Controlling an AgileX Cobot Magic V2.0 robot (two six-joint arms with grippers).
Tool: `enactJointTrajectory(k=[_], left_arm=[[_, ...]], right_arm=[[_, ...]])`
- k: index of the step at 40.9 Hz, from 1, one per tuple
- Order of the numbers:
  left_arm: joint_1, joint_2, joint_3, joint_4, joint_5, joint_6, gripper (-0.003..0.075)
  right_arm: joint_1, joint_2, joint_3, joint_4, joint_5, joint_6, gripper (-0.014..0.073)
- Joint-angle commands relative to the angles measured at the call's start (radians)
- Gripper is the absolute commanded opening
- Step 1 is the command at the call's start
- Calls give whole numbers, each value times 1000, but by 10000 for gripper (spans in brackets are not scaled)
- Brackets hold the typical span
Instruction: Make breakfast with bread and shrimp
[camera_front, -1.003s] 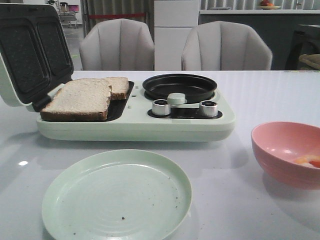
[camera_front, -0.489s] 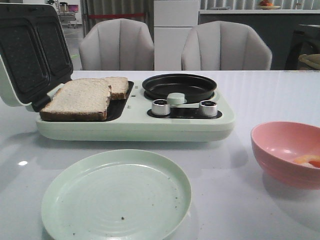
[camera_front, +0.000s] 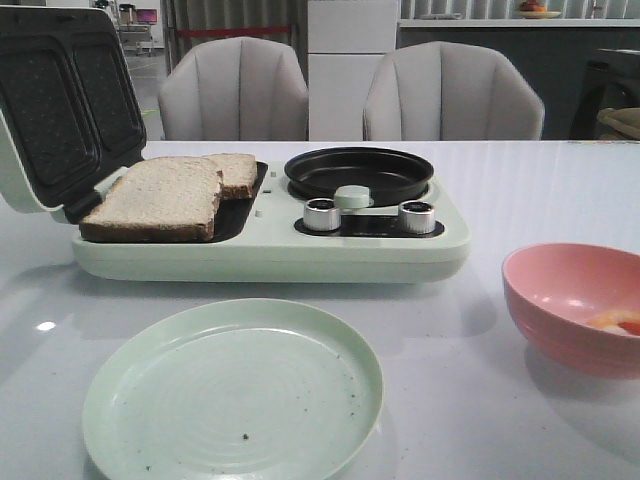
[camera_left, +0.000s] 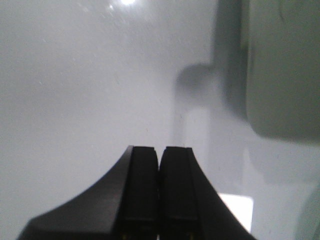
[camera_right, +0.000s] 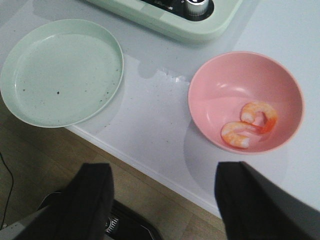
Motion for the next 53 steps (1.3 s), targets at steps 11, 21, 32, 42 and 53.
enactJointTrajectory(k=[11, 21, 32, 42, 53], left_arm=[[53, 124, -266, -342, -70, 23, 101], [-53, 131, -336, -371, -61, 114, 101], [-167, 58, -299, -366, -69, 180, 101], [-317, -72, -101, -308, -176, 214, 102], [-576, -227, 107, -207, -276, 214, 102]], right_arm=[[0, -3, -24, 1, -58, 0, 540], [0, -3, -24, 1, -58, 0, 540], [0, -3, -24, 1, -58, 0, 540], [0, -3, -24, 1, -58, 0, 540], [0, -3, -24, 1, -58, 0, 540]])
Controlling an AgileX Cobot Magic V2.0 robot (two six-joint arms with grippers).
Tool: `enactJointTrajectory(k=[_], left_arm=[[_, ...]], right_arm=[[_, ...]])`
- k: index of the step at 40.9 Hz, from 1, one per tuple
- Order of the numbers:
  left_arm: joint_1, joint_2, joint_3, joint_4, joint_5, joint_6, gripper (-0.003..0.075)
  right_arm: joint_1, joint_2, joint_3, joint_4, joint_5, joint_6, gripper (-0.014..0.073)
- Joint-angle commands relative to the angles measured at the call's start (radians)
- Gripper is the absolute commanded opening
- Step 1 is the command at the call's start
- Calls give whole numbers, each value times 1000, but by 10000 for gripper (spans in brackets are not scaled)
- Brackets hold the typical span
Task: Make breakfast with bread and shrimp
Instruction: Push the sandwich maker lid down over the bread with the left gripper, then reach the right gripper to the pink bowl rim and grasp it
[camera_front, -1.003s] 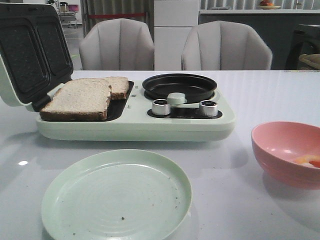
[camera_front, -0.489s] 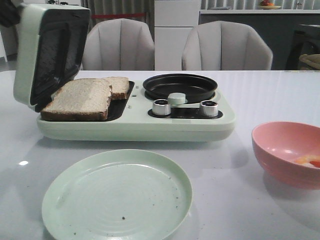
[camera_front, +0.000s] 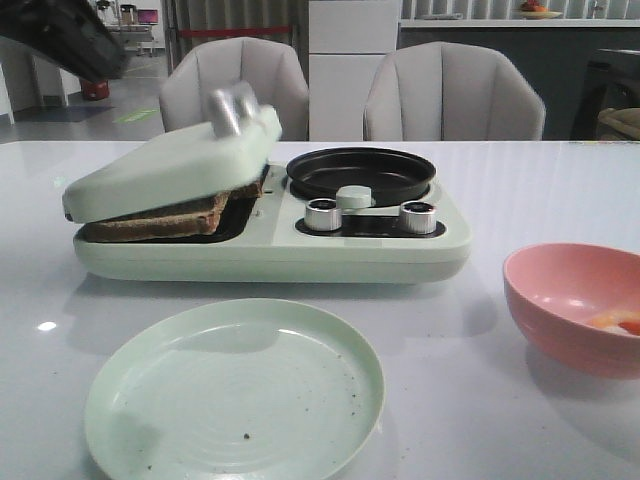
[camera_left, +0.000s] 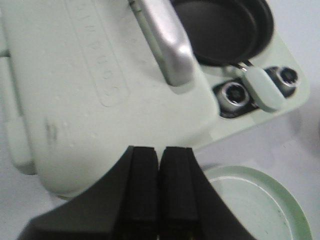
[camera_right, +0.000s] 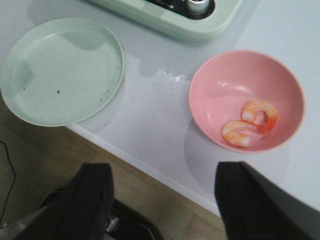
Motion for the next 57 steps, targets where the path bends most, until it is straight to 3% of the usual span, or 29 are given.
enactJointTrajectory(k=[1, 6, 14, 19, 37, 57], left_arm=[[-107, -102, 38, 12, -90, 0, 102], [-225, -181, 119, 77, -109, -41, 103], [-363, -324, 237, 449, -98, -420, 103], [-395, -438, 310, 559, -90, -574, 103], [-397, -883, 526, 559, -38, -576, 101], [-397, -927, 534, 559, -39, -576, 101]], right_arm=[[0, -3, -26, 1, -58, -2, 540], [0, -3, -26, 1, -58, -2, 540], [0, -3, -26, 1, -58, -2, 540], [0, -3, -26, 1, -58, -2, 540], [0, -3, -26, 1, -58, -2, 540], [0, -3, -26, 1, -66, -2, 540]])
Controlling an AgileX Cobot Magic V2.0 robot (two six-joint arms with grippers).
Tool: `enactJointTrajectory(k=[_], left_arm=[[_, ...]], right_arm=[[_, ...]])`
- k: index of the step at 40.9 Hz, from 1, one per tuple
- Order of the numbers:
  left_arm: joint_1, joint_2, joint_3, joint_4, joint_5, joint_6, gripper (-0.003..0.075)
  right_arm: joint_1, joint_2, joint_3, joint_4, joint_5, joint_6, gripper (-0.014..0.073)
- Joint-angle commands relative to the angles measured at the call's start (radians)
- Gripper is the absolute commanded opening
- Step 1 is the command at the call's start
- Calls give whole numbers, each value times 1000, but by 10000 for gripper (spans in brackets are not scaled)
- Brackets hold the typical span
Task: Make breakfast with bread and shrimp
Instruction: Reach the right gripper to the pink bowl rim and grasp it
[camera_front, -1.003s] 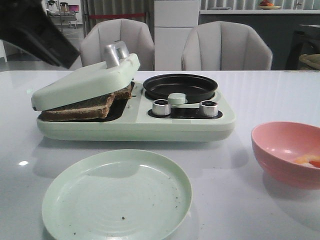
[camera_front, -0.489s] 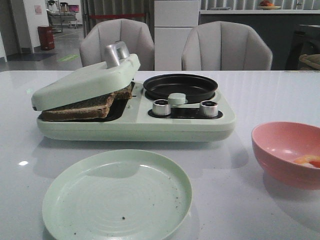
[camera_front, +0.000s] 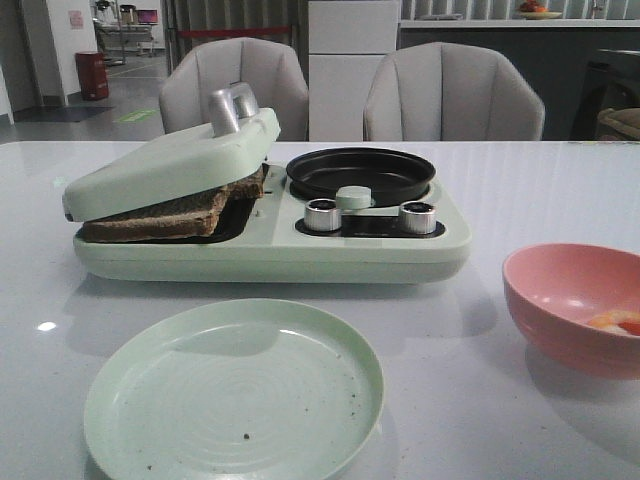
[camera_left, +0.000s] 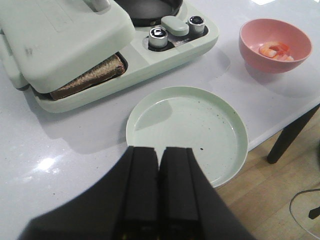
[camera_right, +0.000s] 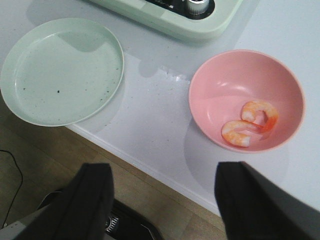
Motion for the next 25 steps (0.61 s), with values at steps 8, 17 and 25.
enactJointTrajectory(k=[8, 17, 25], left_arm=[[-7, 4, -28, 3, -70, -9, 101], [-7, 4, -28, 3, -72, -9, 101], [-7, 4, -28, 3, -74, -9, 101]], right_arm=[[0, -3, -26, 0, -109, -4, 540], [-34, 67, -25, -46, -114, 20, 540], [-212, 284, -83, -72, -116, 39, 540]])
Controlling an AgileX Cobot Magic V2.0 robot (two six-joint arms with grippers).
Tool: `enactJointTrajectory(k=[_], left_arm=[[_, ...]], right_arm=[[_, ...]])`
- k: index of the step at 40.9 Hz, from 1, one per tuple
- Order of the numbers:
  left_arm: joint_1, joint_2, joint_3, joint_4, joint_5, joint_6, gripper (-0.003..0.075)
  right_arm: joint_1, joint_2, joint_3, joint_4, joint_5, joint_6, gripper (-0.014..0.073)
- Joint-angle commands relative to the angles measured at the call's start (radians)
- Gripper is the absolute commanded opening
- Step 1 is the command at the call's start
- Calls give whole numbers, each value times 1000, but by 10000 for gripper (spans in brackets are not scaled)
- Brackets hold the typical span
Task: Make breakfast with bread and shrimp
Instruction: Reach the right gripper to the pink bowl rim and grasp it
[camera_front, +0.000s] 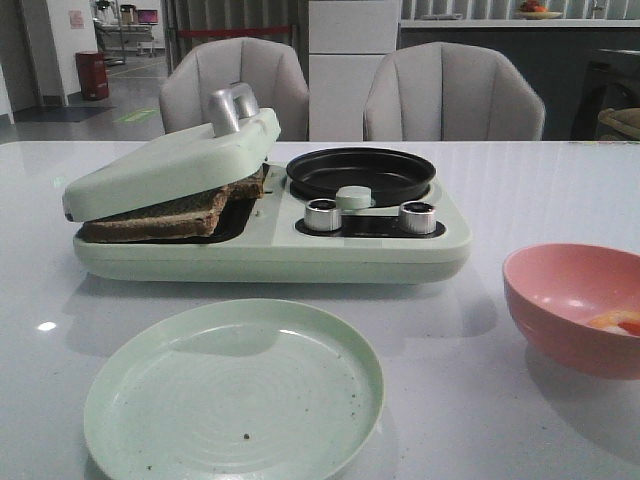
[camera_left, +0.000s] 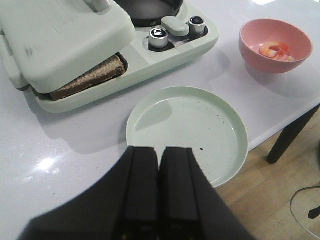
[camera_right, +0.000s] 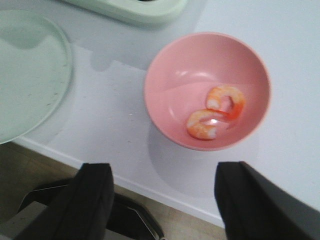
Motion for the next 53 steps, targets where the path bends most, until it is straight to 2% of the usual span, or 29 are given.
enactJointTrajectory(k=[1, 7, 12, 28, 31, 38, 41, 49, 53], left_arm=[[-7, 4, -28, 1, -74, -8, 101], [-7, 4, -28, 1, -74, -8, 101], [-7, 4, -28, 1, -74, -8, 101], [-7, 4, -28, 1, -74, -8, 101], [-7, 4, -28, 1, -74, -8, 101], [-7, 4, -28, 1, -74, -8, 101], [-7, 4, -28, 1, -74, -8, 101], [-7, 4, -28, 1, -74, -8, 101], [-7, 4, -28, 1, -74, -8, 101]], right_arm=[[-99, 109, -64, -26, -67, 5, 540], [-222, 283, -116, -23, -67, 5, 540], [-273, 415, -153, -23, -103, 4, 540], [-292, 672, -226, -46, -282, 4, 531], [-292, 695, -234, -49, -288, 4, 479], [-292, 711, -242, -53, -303, 4, 274], [-292, 711, -242, -55, -304, 4, 212], [-292, 711, -242, -79, -275, 4, 132], [-292, 711, -242, -100, -250, 4, 66]])
